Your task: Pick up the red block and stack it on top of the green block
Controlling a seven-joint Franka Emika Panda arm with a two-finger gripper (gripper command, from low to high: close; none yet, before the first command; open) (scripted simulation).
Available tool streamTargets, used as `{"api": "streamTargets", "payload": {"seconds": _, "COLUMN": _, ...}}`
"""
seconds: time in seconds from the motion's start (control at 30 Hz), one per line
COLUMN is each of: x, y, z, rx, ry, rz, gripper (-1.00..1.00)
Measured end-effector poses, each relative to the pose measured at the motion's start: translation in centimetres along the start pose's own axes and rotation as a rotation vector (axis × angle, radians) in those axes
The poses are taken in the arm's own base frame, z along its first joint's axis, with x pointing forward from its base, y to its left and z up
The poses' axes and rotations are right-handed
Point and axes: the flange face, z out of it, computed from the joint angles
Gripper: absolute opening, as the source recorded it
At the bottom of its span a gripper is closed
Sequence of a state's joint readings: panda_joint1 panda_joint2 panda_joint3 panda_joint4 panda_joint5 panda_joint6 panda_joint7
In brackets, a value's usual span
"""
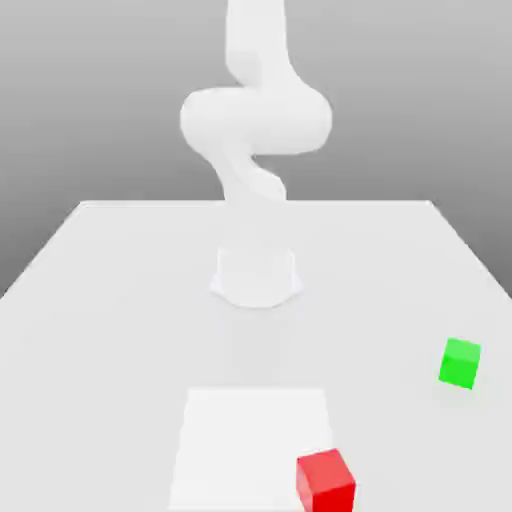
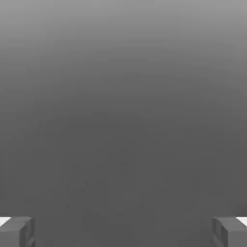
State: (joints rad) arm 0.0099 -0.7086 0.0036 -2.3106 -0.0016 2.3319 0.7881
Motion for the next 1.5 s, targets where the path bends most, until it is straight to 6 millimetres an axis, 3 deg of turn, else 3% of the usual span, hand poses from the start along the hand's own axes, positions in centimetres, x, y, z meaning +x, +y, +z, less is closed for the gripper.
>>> {"api": "streamTargets", "payload": {"seconds": 0.27, "x": -3.2, "y": 0.2, "z": 15.4, "rx": -0.144, "ry": -0.177, "rz": -0.081, "gripper": 0.0}}
{"api": "streamTargets", "payload": {"seconds": 0.53, "x": -9.7, "y": 3.3, "z": 29.0, "rx": -0.278, "ry": -0.355, "rz": -0.163, "gripper": 0.0}}
{"api": "streamTargets", "payload": {"seconds": 0.83, "x": -20.0, "y": 10.2, "z": 40.8, "rx": -0.422, "ry": -0.562, "rz": -0.257, "gripper": 0.0}}
{"api": "streamTargets", "payload": {"seconds": 1.0, "x": -23.7, "y": 13.6, "z": 45.9, "rx": -0.438, "ry": -0.585, "rz": -0.266, "gripper": 0.0}}
{"api": "streamTargets", "payload": {"seconds": 1.03, "x": -24.2, "y": 14.0, "z": 46.6, "rx": -0.438, "ry": -0.586, "rz": -0.267, "gripper": -1.0}}
{"api": "streamTargets", "payload": {"seconds": 1.23, "x": -24.4, "y": 14.3, "z": 46.9, "rx": -0.439, "ry": -0.586, "rz": -0.267, "gripper": -1.0}}
{"api": "streamTargets", "payload": {"seconds": 1.4, "x": -22.0, "y": 11.9, "z": 43.2, "rx": -0.439, "ry": -0.586, "rz": -0.267, "gripper": -1.0}}
{"api": "streamTargets", "payload": {"seconds": 1.43, "x": -22.4, "y": 10.9, "z": 42.1, "rx": -0.432, "ry": -0.592, "rz": -0.282, "gripper": -1.0}}
{"api": "streamTargets", "payload": {"seconds": 1.5, "x": -26.7, "y": 8.0, "z": 39.5, "rx": -0.394, "ry": -0.624, "rz": -0.372, "gripper": -1.0}}
